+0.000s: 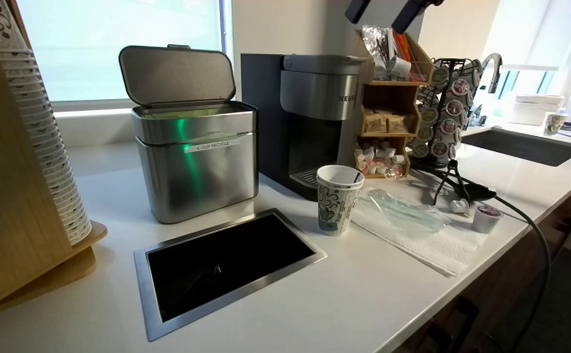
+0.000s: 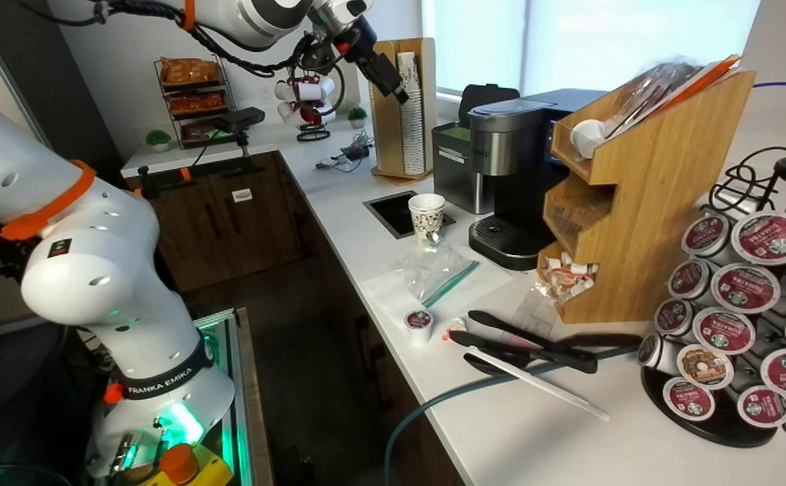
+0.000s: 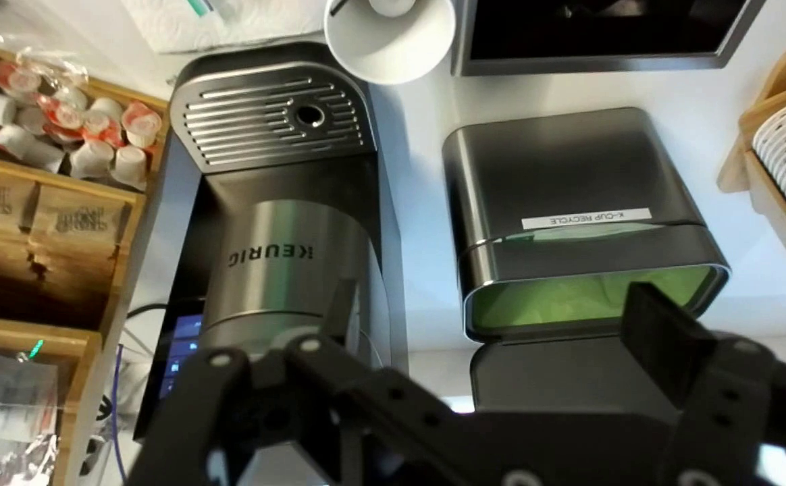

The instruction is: Close the bin

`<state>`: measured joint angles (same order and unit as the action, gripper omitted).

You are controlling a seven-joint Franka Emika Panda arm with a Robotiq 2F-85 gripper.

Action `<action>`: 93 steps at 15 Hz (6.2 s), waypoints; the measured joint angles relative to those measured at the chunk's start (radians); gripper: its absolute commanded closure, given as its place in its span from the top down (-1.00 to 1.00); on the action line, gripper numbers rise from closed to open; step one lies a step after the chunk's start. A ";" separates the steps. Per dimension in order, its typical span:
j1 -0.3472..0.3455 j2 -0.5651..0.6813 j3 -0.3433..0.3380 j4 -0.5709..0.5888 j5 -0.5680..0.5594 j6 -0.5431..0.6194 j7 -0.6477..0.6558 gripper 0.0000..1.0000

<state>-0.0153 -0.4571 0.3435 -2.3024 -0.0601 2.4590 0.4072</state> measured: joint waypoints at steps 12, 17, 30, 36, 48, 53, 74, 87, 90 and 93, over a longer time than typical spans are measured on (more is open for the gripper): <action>0.016 0.261 -0.034 0.216 -0.067 0.218 -0.132 1.00; 0.080 0.510 -0.097 0.477 -0.056 0.232 -0.339 1.00; 0.179 0.738 -0.149 0.804 -0.090 0.233 -0.378 1.00; 0.282 0.834 -0.262 0.920 -0.268 0.234 -0.125 1.00; 0.384 0.994 -0.352 1.119 -0.342 0.234 -0.001 1.00; 0.408 1.022 -0.390 1.154 -0.367 0.280 0.064 1.00; 0.502 1.308 -0.546 1.524 -0.345 0.027 0.375 1.00; 0.481 1.318 -0.494 1.577 -0.305 -0.206 0.319 1.00; 0.481 1.323 -0.496 1.600 -0.317 -0.165 0.311 1.00; 0.478 1.338 -0.499 1.616 -0.339 -0.064 0.231 1.00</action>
<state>0.4629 0.8806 -0.1550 -0.6864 -0.3986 2.3947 0.6379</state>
